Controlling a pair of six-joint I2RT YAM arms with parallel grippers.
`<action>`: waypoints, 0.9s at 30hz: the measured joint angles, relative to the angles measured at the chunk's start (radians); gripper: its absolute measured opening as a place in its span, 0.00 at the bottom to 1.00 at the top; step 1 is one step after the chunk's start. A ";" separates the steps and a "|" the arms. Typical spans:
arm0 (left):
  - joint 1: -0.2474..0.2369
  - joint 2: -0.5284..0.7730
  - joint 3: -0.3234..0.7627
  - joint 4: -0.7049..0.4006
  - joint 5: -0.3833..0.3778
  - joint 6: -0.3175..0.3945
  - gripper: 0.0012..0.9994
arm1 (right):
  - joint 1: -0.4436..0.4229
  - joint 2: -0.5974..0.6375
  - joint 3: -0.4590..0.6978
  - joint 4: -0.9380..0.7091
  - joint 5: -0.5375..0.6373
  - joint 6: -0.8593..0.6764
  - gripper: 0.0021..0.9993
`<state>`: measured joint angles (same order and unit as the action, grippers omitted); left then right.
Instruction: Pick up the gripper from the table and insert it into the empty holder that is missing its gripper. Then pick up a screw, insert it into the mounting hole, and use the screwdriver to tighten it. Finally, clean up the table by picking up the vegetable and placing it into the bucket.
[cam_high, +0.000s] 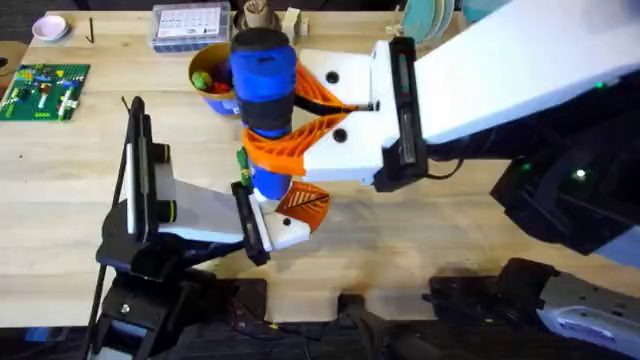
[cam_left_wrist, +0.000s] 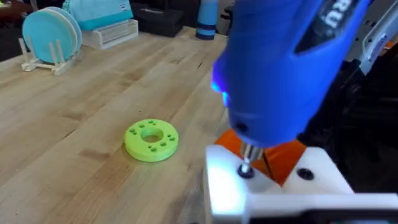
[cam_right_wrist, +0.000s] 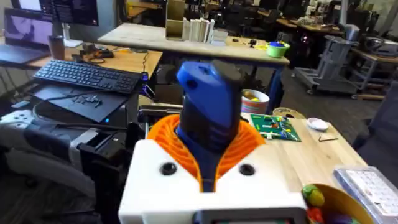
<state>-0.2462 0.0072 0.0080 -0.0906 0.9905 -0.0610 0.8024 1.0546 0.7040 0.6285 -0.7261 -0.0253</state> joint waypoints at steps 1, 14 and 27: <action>0.000 0.000 0.000 0.000 0.000 0.000 0.00 | 0.000 0.000 0.000 0.000 0.000 -0.004 0.07; 0.000 0.000 0.000 0.000 0.000 0.000 0.00 | 0.000 0.000 0.000 0.000 0.000 -0.013 0.06; 0.000 0.000 0.000 0.000 0.000 0.000 0.00 | 0.000 -0.018 0.000 -0.026 0.000 -0.013 0.06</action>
<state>-0.2462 0.0071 0.0078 -0.0906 0.9905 -0.0612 0.8021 1.0370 0.7040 0.6022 -0.7261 -0.0383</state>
